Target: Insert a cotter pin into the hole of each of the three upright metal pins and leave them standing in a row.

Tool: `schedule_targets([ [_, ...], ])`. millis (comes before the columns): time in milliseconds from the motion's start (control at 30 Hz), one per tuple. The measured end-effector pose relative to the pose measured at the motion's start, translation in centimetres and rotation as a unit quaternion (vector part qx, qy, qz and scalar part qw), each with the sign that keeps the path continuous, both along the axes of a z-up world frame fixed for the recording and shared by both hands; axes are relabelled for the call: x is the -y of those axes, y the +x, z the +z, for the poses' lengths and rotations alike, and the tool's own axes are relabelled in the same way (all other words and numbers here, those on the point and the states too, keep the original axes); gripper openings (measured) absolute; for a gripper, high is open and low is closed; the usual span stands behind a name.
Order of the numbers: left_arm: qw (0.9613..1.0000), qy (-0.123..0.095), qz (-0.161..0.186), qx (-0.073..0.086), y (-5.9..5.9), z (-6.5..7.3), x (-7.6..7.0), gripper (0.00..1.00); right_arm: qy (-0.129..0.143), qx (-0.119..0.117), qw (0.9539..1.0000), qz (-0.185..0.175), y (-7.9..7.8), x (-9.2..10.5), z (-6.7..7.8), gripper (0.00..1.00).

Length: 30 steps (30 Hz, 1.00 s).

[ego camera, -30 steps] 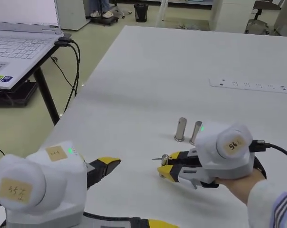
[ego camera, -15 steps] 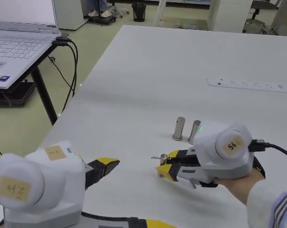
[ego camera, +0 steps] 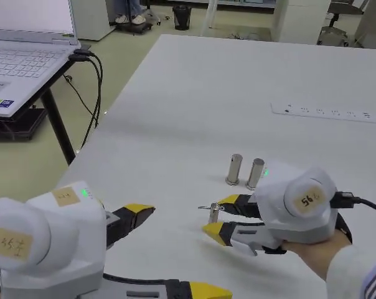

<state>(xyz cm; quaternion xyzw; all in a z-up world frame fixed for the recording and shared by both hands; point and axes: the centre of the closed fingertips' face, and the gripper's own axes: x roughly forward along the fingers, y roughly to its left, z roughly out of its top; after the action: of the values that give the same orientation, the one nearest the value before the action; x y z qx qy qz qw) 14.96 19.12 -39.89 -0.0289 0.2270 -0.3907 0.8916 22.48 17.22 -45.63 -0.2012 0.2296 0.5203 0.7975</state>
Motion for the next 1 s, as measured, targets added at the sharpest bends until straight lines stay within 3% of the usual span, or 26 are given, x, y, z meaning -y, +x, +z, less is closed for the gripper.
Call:
schedule_targets([
  [167,1.0,-0.001,-0.001,0.003,0.3,0.3,-0.1,0.96,0.019,-0.01,0.9997,-0.015,-0.9,1.2,2.0,0.33],
  [300,1.0,-0.003,-0.004,0.005,0.6,0.5,-0.1,0.96,0.041,-0.029,0.9978,-0.042,-1.6,2.7,3.4,0.54],
  [567,0.9999,-0.006,-0.009,0.011,1.1,1.2,0.0,0.96,0.066,-0.044,0.9927,-0.091,-2.9,5.6,4.9,0.65],
  [733,0.9998,-0.009,-0.014,0.009,1.2,1.5,0.1,0.96,0.097,-0.058,0.9841,-0.137,-3.6,7.3,5.7,0.7],
  [867,0.9997,-0.006,-0.021,0.012,1.4,1.6,0.2,0.96,0.102,-0.058,0.9799,-0.161,-3.9,8.8,6.0,0.78],
  [1000,0.9996,-0.004,-0.024,0.012,1.8,1.7,0.3,0.96,0.117,-0.069,0.9723,-0.19,-4.0,9.9,6.3,0.83],
])
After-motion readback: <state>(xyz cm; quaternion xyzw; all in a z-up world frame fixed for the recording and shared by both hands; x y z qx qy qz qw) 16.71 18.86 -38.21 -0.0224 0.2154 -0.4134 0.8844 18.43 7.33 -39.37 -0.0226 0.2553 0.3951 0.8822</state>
